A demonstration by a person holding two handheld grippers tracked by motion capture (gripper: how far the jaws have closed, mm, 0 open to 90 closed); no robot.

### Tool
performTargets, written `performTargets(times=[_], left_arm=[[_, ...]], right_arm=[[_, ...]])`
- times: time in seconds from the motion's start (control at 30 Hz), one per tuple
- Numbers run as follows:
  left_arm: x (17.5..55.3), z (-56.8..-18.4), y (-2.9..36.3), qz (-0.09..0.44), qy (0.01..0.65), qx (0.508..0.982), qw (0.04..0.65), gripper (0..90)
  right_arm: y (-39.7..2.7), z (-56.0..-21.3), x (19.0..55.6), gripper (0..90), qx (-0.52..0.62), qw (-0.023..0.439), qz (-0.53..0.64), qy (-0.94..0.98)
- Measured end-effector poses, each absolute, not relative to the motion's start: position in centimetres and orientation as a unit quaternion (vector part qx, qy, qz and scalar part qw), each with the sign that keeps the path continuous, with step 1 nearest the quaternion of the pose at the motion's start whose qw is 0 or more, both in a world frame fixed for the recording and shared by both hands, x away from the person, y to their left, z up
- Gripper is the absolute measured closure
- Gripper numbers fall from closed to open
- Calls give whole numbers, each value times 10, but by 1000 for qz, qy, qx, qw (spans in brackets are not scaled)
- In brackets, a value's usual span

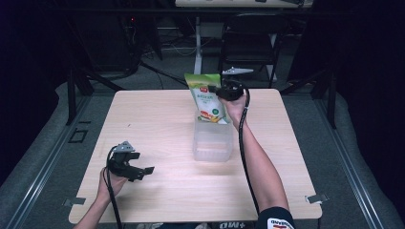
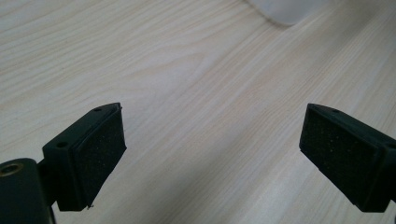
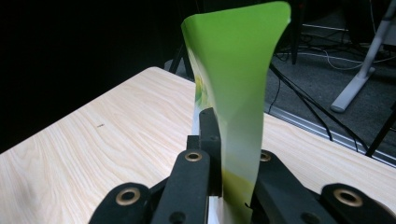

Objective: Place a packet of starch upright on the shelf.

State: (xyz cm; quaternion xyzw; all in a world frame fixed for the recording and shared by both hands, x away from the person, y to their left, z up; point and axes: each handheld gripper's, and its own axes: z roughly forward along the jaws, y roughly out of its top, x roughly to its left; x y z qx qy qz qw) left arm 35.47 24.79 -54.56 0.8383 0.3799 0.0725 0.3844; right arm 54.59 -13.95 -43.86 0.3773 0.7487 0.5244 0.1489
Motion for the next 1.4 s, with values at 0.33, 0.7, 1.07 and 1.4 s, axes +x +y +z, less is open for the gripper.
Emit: performTargets(times=[0.33, 0.7, 1.07, 1.4], left_arm=[[354, -545, 247, 72, 379, 839, 384, 68], [354, -545, 247, 71, 378, 840, 384, 67], [354, -545, 246, 73, 378, 840, 383, 68], [354, -545, 245, 74, 376, 840, 383, 68]], right_arm=[[-137, -447, 549, 900, 376, 145, 517, 755], [-142, -453, 547, 886, 383, 143, 493, 768], [-155, -452, 544, 881, 400, 155, 472, 770], [-164, -456, 546, 886, 427, 165, 446, 769]])
